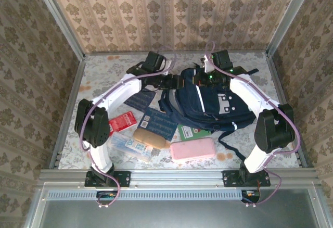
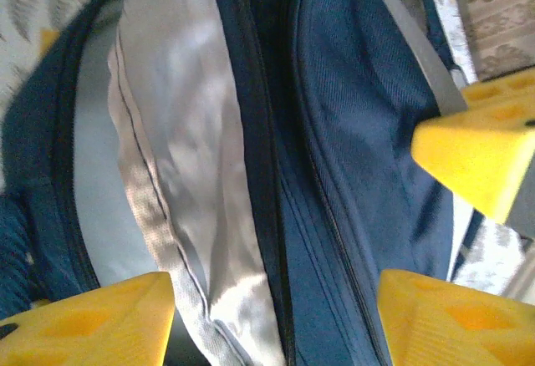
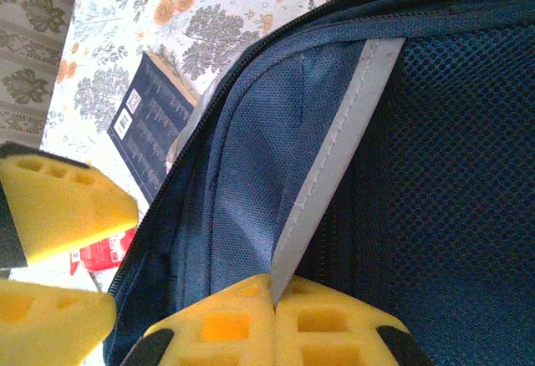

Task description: Pack the student bag

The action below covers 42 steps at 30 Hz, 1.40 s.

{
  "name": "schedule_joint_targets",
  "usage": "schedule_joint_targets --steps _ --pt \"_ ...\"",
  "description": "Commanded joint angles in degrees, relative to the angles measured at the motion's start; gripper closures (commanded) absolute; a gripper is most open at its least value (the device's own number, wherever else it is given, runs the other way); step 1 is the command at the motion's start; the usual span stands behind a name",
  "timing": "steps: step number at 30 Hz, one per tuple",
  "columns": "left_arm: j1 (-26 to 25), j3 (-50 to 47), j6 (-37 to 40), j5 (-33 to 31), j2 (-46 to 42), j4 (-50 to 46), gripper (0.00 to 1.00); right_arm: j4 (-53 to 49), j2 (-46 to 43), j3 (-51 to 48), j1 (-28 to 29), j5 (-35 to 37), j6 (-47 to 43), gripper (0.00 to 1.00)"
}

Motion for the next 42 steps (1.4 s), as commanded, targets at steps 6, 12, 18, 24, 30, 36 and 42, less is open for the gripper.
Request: schedule_joint_targets --steps 6,12,18,24,30,36,42 --pt "-2.1 11.3 9.8 -11.0 9.1 -11.1 0.49 1.9 -0.6 0.9 0.7 -4.5 0.2 1.0" --pt "-1.7 10.6 11.0 -12.7 8.4 -9.8 0.76 1.5 -1.3 0.9 0.6 -4.3 -0.5 1.0" --pt "4.9 -1.3 2.7 -0.7 1.0 4.7 1.0 0.5 -2.6 0.6 -0.6 -3.9 -2.2 1.0" --pt "15.2 -22.0 -22.9 16.7 -1.6 37.8 1.0 7.1 -6.4 -2.6 -5.8 -10.9 2.8 1.0" --pt "16.8 -30.9 -43.5 22.6 5.1 66.1 1.0 16.2 -8.4 -5.7 -9.6 -18.4 9.8 1.0" --pt "17.3 -32.4 -53.7 24.0 8.5 80.5 1.0 21.7 -8.0 -7.0 -10.9 -21.3 15.3 1.0" --pt "16.5 -31.5 -62.5 23.5 10.1 91.9 1.0 27.2 -5.3 -9.2 -9.8 -24.4 21.2 0.82"
